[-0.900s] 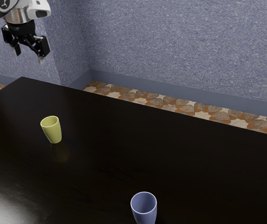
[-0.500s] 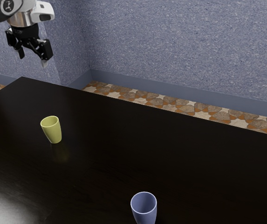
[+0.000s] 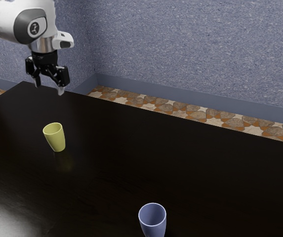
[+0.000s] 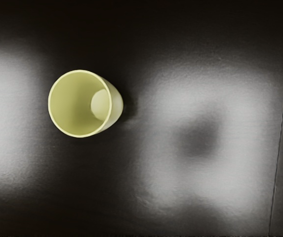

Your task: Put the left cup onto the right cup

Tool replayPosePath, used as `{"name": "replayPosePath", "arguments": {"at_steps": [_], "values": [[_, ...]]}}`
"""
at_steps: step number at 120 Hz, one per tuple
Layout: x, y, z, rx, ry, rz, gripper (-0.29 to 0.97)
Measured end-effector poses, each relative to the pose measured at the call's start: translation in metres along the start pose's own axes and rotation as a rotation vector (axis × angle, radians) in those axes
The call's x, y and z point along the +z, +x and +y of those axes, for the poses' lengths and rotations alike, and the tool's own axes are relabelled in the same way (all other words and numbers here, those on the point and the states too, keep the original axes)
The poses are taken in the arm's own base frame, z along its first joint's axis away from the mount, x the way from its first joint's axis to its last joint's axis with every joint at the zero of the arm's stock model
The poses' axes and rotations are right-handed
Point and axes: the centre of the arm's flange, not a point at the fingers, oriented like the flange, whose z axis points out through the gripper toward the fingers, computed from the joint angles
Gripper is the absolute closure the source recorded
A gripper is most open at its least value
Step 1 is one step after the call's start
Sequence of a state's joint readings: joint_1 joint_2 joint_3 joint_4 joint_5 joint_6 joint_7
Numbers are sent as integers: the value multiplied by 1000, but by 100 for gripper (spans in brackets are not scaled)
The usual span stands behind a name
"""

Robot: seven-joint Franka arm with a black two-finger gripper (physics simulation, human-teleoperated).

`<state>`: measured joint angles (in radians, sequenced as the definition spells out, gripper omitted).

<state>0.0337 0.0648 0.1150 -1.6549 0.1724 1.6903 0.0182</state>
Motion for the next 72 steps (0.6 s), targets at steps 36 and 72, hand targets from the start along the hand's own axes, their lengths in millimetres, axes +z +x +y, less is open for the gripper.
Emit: {"name": "replayPosePath", "arguments": {"at_steps": [36, 72], "values": [[62, 30, 3, -21, -68, -39, 0], [112, 39, -18, -94, -117, -56, 0]]}}
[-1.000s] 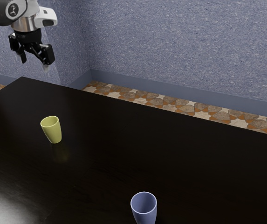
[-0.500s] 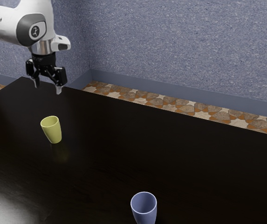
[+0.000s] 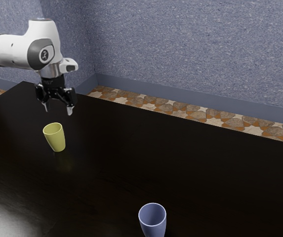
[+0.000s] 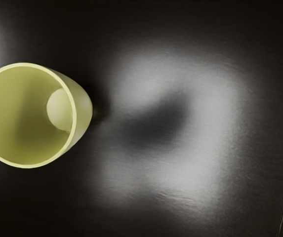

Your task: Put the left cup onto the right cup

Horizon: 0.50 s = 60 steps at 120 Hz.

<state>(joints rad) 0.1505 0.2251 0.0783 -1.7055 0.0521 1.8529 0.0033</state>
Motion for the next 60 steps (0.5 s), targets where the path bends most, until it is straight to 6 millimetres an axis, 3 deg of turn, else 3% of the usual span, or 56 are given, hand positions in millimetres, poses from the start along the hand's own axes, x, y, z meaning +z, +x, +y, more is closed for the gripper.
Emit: {"name": "replayPosePath", "arguments": {"at_steps": [60], "values": [[53, 25, -41, -94, -28, 16, 0]]}}
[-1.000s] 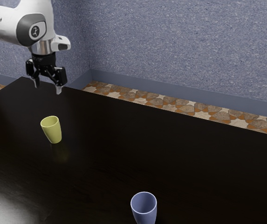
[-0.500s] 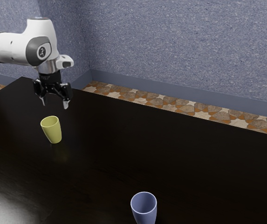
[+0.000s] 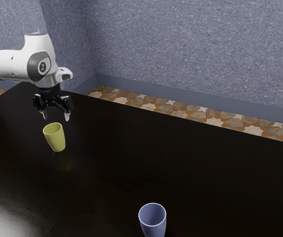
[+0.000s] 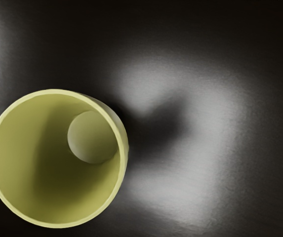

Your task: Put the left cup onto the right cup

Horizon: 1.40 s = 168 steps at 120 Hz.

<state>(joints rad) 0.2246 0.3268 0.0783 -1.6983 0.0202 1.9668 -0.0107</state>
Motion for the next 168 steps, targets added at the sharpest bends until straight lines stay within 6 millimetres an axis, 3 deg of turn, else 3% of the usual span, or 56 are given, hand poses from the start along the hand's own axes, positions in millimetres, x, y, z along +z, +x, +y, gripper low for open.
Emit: {"name": "replayPosePath", "arguments": {"at_steps": [71, 100, 168], "values": [[44, 23, -24, -42, -19, 0, 0], [50, 36, -23, -30, -24, 10, 0], [78, 40, -21, -25, -46, -8, 0]]}}
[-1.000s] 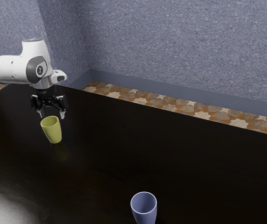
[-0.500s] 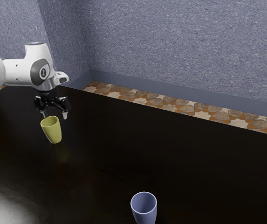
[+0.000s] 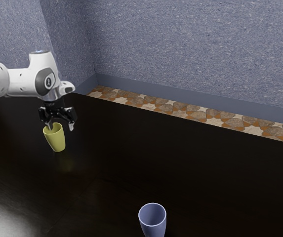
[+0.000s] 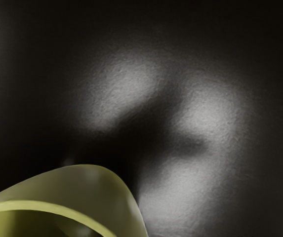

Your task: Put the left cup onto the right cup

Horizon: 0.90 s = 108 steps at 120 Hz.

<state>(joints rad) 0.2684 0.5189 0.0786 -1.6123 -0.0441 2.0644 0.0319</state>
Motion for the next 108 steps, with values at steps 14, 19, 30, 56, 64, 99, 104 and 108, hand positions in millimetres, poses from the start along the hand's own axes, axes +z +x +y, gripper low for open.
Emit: {"name": "replayPosePath", "arguments": {"at_steps": [14, 19, 30, 56, 64, 99, 104, 108], "values": [[6, 1, 0, 0, -1, -1, 0], [6, 1, 0, 1, -1, 2, 0], [9, 2, 0, 2, -1, 4, 0], [12, 3, 2, 6, 0, 6, 6], [11, 3, 2, 8, 2, 8, 19], [10, 3, 3, 3, -3, 12, 67], [10, 3, 3, 2, -3, 13, 69], [10, 3, 3, 2, -2, 13, 71]]}}
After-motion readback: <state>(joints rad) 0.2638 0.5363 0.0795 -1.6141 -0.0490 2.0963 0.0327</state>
